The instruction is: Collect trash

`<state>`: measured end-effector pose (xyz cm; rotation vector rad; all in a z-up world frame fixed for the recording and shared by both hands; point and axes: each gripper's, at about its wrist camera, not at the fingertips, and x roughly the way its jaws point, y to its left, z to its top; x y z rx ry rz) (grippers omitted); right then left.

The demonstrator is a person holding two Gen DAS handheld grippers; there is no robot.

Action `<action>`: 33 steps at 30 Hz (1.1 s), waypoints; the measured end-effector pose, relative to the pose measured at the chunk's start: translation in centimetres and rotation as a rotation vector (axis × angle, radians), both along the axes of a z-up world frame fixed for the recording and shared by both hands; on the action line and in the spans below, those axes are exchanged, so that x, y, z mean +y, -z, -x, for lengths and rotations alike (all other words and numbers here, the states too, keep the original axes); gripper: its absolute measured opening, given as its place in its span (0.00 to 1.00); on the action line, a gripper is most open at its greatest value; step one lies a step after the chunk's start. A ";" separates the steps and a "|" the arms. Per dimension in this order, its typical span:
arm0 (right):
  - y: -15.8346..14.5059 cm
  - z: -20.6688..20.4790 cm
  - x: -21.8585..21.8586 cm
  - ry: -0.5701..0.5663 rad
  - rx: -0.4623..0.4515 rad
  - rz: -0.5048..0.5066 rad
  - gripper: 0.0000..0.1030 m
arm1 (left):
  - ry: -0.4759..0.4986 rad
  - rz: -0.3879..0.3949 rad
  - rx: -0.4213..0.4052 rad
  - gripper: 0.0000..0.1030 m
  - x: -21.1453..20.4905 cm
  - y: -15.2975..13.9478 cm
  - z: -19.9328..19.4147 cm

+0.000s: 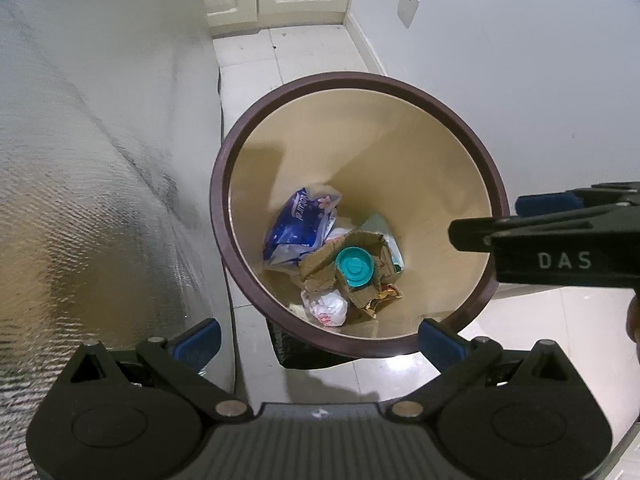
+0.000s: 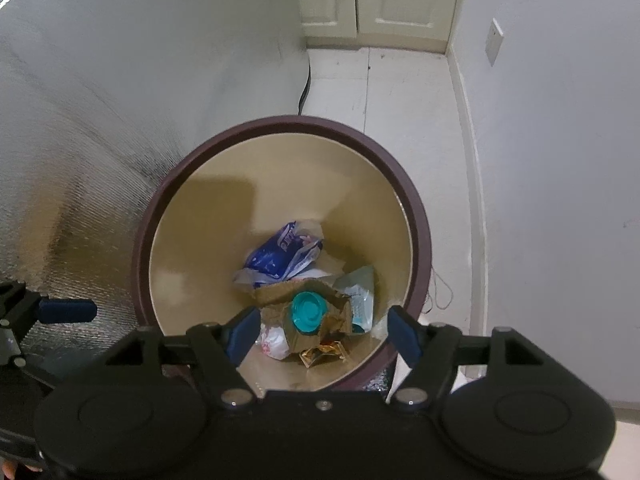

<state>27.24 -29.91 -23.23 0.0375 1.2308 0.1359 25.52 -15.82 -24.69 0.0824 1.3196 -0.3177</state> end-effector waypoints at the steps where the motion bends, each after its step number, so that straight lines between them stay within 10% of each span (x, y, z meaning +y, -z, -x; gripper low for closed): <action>1: -0.3 0.2 0.0 0.000 -0.007 0.002 0.69 | -0.001 -0.002 -0.004 1.00 0.1 -0.2 0.1; 19: -6.0 6.1 -1.3 0.042 -0.155 0.045 1.00 | -0.032 0.017 -0.131 1.00 2.0 -5.9 3.6; 33: -12.7 11.2 -1.5 0.096 -0.336 0.038 1.00 | -0.040 0.072 -0.303 1.00 3.6 -13.2 8.1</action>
